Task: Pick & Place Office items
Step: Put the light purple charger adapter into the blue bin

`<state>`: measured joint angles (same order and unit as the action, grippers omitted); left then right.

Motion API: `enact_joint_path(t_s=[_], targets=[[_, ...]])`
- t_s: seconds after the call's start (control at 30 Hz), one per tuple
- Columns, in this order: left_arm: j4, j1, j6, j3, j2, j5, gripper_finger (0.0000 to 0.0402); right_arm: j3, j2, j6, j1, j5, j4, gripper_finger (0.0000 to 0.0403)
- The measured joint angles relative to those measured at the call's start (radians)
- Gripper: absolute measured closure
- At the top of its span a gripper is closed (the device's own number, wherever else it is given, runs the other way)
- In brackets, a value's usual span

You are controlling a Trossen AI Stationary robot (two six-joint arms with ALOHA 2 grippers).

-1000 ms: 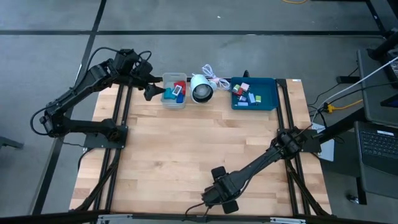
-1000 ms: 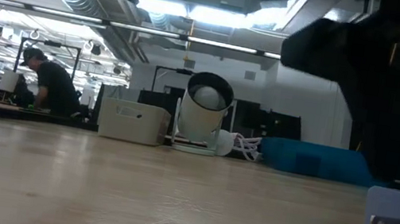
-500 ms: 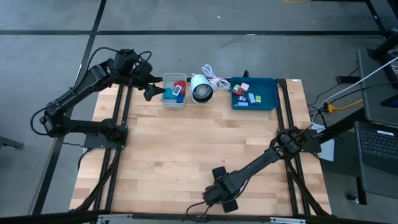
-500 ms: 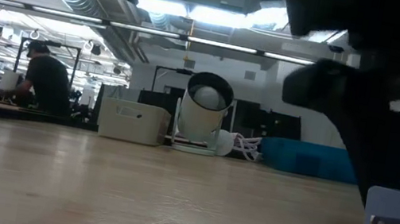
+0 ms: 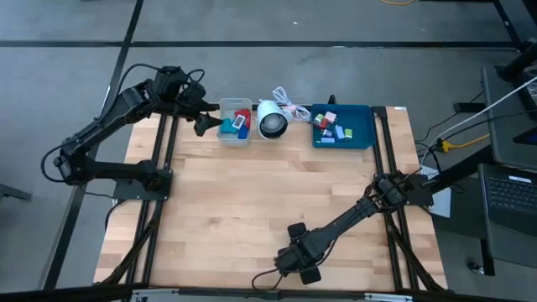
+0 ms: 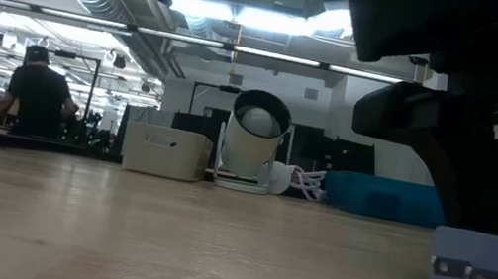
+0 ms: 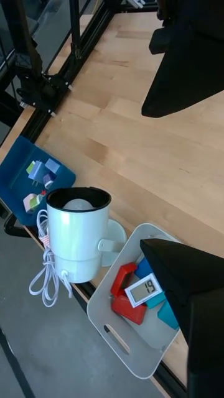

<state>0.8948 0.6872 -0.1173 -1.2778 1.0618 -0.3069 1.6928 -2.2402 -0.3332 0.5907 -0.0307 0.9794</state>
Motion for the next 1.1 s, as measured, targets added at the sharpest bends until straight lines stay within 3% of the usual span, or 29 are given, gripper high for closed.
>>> enact_joint_path(t_s=[0.2,0.37,0.57,0.73,0.97,1.1], targets=[[0.000,0.000,0.000,0.000,0.000,0.000,0.0071,-0.003,0.008,-0.056,-0.050,-0.015,-0.013,0.0195],[0.000,0.000,0.016,0.000,0.000,-0.004,0.0071,0.000,0.075,-0.095,-0.134,0.102,-0.021,0.0195],[0.000,0.000,0.015,0.000,0.000,-0.011,0.0071,0.011,0.215,-0.146,-0.243,0.162,0.007,0.0195],[-0.001,0.000,0.016,0.000,0.000,-0.014,0.0071,0.013,0.331,-0.220,-0.346,0.323,0.161,0.0195],[-0.002,0.000,0.020,0.000,0.000,-0.015,0.0071,0.013,0.427,-0.216,-0.507,0.446,0.316,0.0195],[-0.003,0.000,0.040,0.000,0.000,-0.014,0.0071,0.013,0.445,-0.148,-0.625,0.456,0.336,0.0195]])
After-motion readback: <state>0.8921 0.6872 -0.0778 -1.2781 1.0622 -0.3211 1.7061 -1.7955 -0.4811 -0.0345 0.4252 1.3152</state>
